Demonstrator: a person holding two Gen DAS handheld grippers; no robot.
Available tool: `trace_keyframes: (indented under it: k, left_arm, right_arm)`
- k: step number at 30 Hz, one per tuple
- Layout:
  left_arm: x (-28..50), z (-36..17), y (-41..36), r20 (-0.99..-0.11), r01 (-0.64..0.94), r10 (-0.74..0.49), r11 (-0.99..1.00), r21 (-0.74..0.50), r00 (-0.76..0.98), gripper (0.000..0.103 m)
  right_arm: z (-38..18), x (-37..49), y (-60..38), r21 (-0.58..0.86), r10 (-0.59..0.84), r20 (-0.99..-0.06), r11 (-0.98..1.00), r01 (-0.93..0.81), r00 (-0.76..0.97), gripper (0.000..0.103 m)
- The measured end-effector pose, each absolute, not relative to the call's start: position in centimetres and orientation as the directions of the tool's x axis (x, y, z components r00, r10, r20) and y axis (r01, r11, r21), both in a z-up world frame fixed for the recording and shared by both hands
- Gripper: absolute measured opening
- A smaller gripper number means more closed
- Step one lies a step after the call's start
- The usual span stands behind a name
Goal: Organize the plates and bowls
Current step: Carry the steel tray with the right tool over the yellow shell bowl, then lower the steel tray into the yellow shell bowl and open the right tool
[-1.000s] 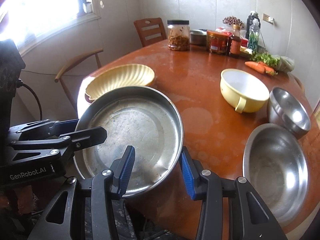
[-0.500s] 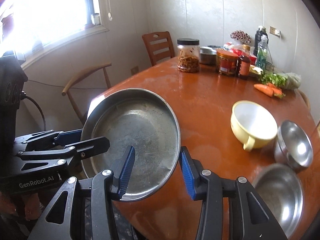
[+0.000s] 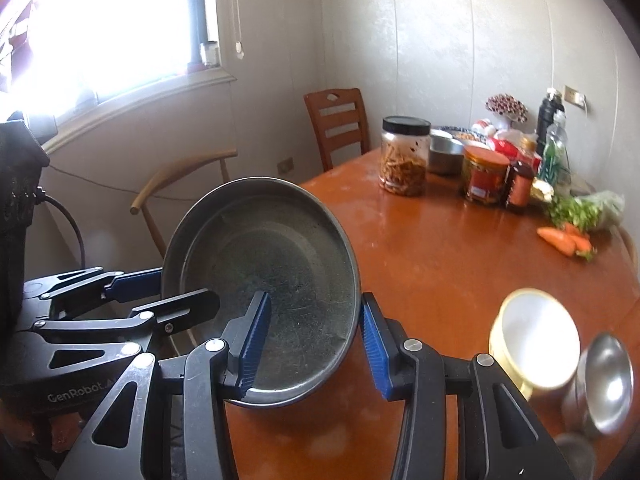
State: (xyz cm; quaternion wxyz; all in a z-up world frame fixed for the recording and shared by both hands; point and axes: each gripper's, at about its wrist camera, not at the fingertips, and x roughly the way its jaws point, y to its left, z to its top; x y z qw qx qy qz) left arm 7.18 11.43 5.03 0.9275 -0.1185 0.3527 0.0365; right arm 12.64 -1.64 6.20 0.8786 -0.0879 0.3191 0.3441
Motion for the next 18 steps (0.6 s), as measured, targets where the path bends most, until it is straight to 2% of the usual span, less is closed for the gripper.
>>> trace_keyframes:
  k: [18]
  left_arm:
    - [10.4,2.0,13.9,-0.721,-0.231,0.021,0.953,-0.194,0.692,0.048]
  right_arm:
    - [2.1,17.5,0.9,0.128,0.571,-0.674,0.716,-0.686,0.47,0.047]
